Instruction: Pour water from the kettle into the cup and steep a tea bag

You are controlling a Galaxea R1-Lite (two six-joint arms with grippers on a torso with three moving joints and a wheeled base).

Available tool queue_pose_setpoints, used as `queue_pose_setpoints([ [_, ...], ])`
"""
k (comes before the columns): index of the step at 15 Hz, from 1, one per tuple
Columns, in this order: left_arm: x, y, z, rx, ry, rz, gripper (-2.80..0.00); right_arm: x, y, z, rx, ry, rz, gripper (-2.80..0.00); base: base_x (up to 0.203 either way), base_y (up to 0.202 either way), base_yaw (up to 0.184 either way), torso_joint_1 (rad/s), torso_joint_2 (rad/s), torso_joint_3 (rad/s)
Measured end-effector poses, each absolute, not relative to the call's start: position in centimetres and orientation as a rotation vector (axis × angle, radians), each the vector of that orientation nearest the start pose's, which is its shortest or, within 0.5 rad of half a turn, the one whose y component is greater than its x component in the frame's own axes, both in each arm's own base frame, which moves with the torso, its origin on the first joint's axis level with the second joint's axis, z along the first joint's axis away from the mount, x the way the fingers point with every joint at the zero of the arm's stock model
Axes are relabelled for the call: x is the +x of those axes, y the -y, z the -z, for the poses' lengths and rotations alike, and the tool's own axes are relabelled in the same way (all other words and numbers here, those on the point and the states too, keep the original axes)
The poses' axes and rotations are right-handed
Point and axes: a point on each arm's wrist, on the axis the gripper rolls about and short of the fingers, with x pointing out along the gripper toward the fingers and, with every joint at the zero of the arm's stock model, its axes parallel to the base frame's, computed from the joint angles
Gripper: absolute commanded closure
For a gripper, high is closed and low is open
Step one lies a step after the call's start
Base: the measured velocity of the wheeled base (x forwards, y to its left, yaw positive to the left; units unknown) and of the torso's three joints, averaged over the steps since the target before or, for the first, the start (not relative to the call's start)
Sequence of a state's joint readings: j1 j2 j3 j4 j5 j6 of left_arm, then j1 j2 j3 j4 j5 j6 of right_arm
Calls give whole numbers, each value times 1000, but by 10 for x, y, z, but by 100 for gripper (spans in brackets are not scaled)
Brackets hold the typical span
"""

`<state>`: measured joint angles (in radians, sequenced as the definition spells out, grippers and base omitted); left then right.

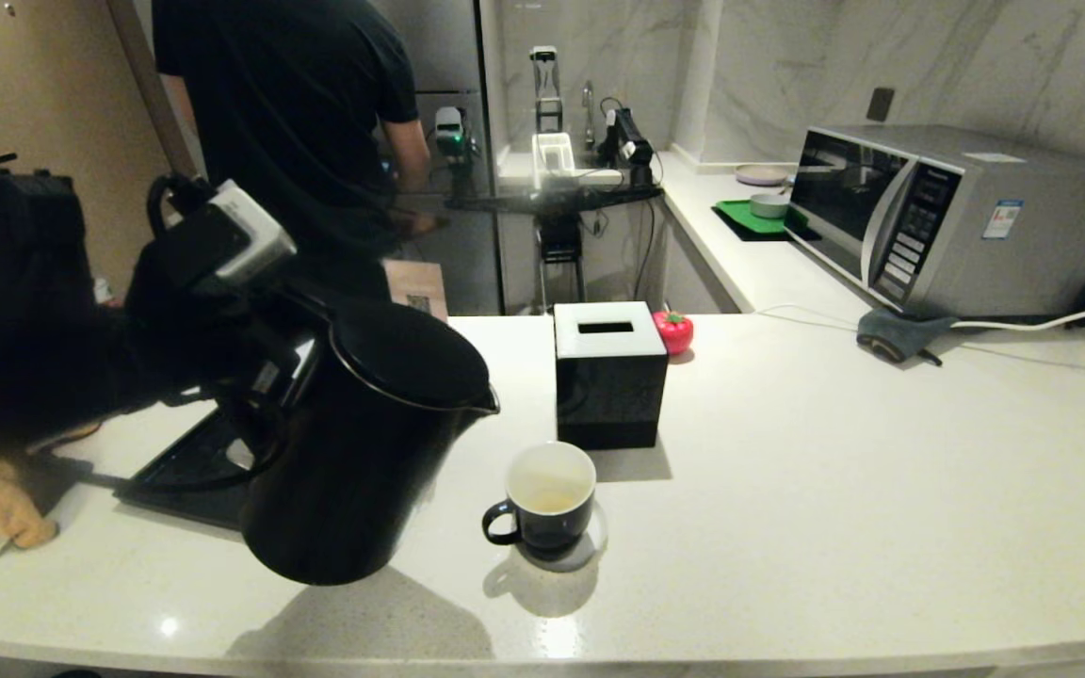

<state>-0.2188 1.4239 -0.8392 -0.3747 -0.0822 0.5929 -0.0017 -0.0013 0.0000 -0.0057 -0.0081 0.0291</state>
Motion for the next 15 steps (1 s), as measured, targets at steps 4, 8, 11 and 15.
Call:
queue_pose_setpoints([
  [4, 222, 29, -253, 547, -96, 249, 0, -23, 0, -76, 29, 7, 9, 0, 0, 0, 0, 0, 0, 0],
  [8, 210, 11, -264, 456, -56, 148, 0, -23, 0, -76, 29, 8, 9, 0, 0, 0, 0, 0, 0, 0],
  [11, 206, -2, -269, 403, -13, 77, 0, -23, 0, -76, 29, 7, 10, 0, 0, 0, 0, 0, 0, 0],
  [15, 202, -20, -269, 332, 50, -16, 0, -23, 0, -76, 29, 7, 9, 0, 0, 0, 0, 0, 0, 0],
])
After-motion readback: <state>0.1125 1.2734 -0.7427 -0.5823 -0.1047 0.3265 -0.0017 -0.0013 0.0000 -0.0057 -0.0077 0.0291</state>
